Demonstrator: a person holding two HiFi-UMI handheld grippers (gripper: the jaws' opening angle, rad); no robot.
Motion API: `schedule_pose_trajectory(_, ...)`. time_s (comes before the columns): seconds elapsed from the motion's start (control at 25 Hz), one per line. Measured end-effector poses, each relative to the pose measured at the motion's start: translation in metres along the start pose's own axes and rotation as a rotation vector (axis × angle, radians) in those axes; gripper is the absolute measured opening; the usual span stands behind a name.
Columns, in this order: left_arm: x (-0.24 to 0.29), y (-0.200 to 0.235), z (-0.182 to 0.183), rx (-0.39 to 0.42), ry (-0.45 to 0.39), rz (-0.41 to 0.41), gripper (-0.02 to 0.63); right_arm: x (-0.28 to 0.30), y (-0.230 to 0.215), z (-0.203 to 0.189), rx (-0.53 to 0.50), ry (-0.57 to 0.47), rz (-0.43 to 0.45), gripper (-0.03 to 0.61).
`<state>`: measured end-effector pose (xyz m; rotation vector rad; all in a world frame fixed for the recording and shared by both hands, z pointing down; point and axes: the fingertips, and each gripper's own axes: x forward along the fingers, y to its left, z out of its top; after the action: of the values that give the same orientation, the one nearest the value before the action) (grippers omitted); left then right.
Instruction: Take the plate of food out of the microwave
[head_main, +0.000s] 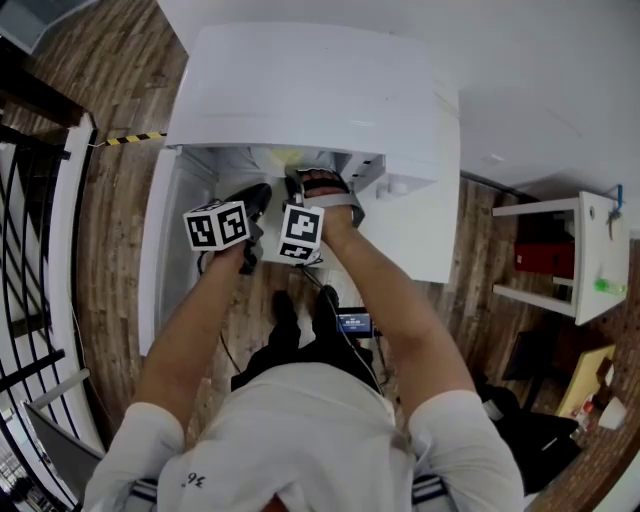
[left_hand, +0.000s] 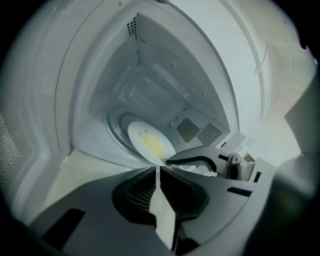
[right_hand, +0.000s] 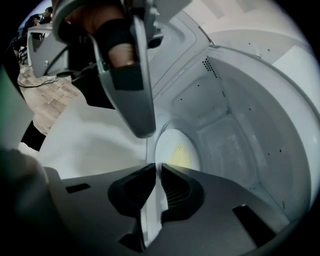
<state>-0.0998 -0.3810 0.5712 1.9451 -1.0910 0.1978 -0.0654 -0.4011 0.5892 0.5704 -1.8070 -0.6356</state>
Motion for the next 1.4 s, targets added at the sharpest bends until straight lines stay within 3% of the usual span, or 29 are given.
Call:
schedule_pose_trajectory(0.24,0.0,-0.006,0.005,-0.081,-0.026,-0.036,0.057,-0.016,0.006,0.003,-0.03,-0.045,-0.033,0.031)
schedule_pose_trajectory(0.72,0.002,0.001,0.013,-0.239,-0.126,-0.104,0.066,-0.041,0.019,-0.001,-0.062,-0.097,-0.072,0.025)
schedule_pose_trajectory(1.16,0.009,0.009,0.017,-0.226,-0.092,-0.124,0.066,-0.06,0.028,0.005,-0.088,-0.177,-0.084,0.023)
schedule_pose_trajectory(1.4,0.013,0.008,0.012,-0.28,-0.048,-0.136,0.064,-0.062,0.036,-0.002,-0.111,-0.179,-0.073,0.023)
